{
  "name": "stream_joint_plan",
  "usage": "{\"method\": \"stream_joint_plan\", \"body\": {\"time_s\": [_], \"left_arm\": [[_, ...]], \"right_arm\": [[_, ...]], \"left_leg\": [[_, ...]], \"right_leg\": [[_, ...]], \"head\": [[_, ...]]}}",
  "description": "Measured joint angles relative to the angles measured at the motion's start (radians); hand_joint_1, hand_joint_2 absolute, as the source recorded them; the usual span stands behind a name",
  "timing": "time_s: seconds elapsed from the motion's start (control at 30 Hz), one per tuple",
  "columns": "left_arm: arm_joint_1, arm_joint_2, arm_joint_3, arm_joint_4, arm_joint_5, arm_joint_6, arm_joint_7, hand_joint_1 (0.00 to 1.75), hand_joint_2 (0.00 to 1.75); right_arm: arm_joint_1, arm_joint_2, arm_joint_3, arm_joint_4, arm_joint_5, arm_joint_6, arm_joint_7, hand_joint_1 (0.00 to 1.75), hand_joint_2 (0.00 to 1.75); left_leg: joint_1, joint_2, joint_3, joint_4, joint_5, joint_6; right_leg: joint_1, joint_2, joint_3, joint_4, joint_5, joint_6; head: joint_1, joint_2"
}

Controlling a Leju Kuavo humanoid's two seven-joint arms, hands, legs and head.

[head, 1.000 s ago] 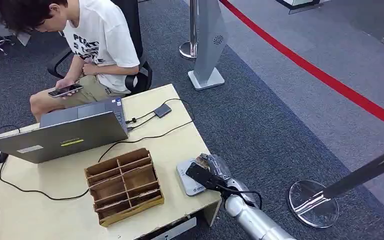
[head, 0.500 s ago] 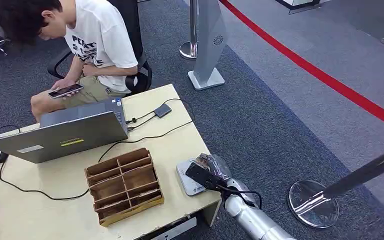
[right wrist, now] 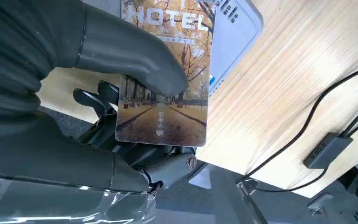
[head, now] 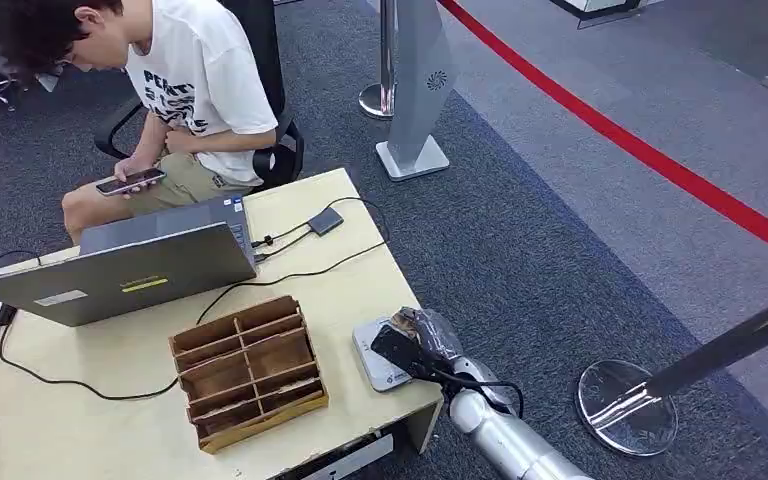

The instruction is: Pass the card to the sensor for recognition and then transmit it.

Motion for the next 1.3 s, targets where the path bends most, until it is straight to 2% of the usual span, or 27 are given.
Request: {"method": "stream_joint_plan", "body": {"time_s": [1.3], "left_arm": [[0.0,0.0,0.0,0.0,-0.005,-0.003,0.002,0.0,0.0]], "right_arm": [[-0.005,0.002,0.0,0.008,-0.003,0.0,0.0,1.75,1.75]], "left_leg": [[0.0,0.0,0.0,0.0,0.0,0.0]], "right_leg": [[0.0,0.0,0.0,0.0,0.0,0.0]], "head": [[0.0,0.0]]}}
